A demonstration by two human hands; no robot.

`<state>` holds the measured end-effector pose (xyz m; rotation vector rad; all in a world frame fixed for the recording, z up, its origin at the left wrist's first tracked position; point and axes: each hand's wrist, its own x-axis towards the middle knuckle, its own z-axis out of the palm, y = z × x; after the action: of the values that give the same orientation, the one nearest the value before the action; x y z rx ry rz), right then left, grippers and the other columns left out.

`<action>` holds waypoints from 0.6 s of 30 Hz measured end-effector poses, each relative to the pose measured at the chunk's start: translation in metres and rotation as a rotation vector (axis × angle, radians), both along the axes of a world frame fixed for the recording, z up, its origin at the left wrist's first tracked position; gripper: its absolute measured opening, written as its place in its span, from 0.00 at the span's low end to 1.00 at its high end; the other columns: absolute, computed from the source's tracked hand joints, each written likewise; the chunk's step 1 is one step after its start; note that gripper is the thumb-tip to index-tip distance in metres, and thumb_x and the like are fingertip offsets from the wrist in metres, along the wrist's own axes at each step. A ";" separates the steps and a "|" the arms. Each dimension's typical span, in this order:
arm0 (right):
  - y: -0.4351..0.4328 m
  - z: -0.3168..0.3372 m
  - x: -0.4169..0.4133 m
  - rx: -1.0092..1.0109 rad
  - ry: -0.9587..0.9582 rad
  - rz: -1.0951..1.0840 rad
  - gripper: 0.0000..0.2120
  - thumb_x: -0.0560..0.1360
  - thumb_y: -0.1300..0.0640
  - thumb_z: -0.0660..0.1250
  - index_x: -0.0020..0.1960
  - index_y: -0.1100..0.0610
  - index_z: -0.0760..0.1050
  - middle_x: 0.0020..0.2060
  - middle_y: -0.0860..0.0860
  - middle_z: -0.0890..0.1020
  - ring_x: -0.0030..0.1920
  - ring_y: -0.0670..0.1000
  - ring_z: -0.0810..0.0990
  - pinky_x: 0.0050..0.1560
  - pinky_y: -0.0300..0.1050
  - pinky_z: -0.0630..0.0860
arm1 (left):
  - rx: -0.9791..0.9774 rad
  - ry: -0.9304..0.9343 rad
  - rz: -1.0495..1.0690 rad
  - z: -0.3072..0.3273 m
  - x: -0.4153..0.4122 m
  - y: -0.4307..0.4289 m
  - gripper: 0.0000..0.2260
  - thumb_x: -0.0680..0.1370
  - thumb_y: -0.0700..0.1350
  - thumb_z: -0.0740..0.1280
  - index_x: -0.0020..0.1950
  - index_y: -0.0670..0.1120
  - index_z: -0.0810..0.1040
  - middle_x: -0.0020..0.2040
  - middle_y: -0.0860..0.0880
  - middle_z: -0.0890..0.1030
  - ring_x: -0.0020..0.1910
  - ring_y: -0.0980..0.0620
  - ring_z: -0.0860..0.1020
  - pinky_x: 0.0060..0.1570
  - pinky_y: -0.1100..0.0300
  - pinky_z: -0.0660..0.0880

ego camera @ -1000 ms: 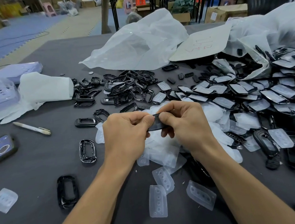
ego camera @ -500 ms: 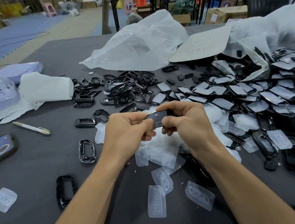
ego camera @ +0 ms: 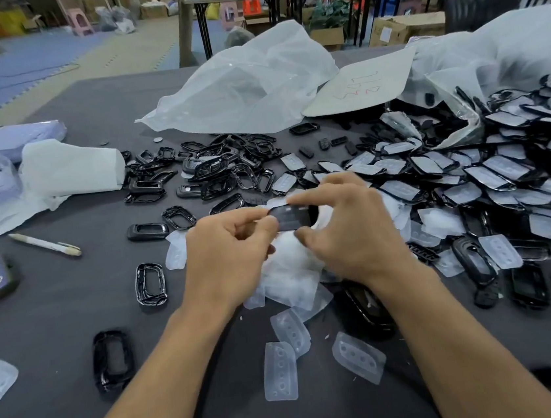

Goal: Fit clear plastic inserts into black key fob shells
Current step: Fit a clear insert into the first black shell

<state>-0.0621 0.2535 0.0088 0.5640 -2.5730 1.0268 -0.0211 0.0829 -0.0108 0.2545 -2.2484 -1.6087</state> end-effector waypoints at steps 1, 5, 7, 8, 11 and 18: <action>0.009 0.002 -0.004 0.029 -0.026 -0.055 0.22 0.67 0.57 0.80 0.59 0.46 0.85 0.47 0.40 0.75 0.58 0.43 0.72 0.61 0.29 0.62 | -0.083 0.024 0.017 -0.001 0.002 0.002 0.07 0.74 0.48 0.74 0.51 0.53 0.88 0.37 0.58 0.87 0.36 0.58 0.85 0.40 0.67 0.80; 0.049 0.003 -0.025 0.080 -0.015 -0.383 0.17 0.69 0.56 0.78 0.58 0.53 0.85 0.47 0.54 0.87 0.55 0.58 0.81 0.66 0.51 0.73 | -0.191 0.044 0.059 -0.003 0.002 0.004 0.11 0.76 0.44 0.74 0.58 0.55 0.87 0.42 0.64 0.86 0.43 0.66 0.83 0.50 0.73 0.77; 0.064 0.003 -0.031 0.082 -0.076 -0.621 0.28 0.69 0.49 0.80 0.67 0.55 0.80 0.52 0.57 0.86 0.60 0.62 0.78 0.71 0.58 0.68 | -0.234 0.022 0.106 -0.004 -0.001 0.002 0.13 0.77 0.43 0.73 0.60 0.55 0.86 0.47 0.61 0.86 0.46 0.65 0.83 0.57 0.65 0.78; 0.068 0.002 -0.032 0.105 -0.116 -0.699 0.35 0.69 0.47 0.80 0.72 0.56 0.75 0.56 0.59 0.84 0.63 0.63 0.76 0.74 0.59 0.65 | -0.281 0.005 0.133 -0.005 -0.002 0.000 0.15 0.77 0.44 0.72 0.62 0.56 0.85 0.52 0.60 0.86 0.47 0.66 0.82 0.58 0.65 0.77; 0.054 -0.002 -0.027 0.123 -0.116 -0.656 0.39 0.70 0.51 0.81 0.76 0.58 0.69 0.62 0.60 0.80 0.68 0.62 0.72 0.76 0.58 0.63 | -0.468 -0.082 0.186 -0.009 -0.006 -0.007 0.21 0.78 0.44 0.68 0.71 0.57 0.79 0.64 0.57 0.83 0.54 0.61 0.81 0.57 0.64 0.70; -0.015 -0.016 0.001 0.181 -0.092 -0.105 0.26 0.78 0.48 0.71 0.74 0.52 0.73 0.71 0.52 0.75 0.75 0.55 0.62 0.77 0.50 0.56 | -0.770 -0.254 0.039 -0.018 -0.018 -0.028 0.21 0.83 0.40 0.60 0.77 0.47 0.71 0.78 0.46 0.70 0.79 0.45 0.62 0.78 0.47 0.56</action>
<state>-0.0615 0.2383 -0.0069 0.4282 -2.7631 0.8086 -0.0390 0.0554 -0.0291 0.2940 -2.8336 -0.6187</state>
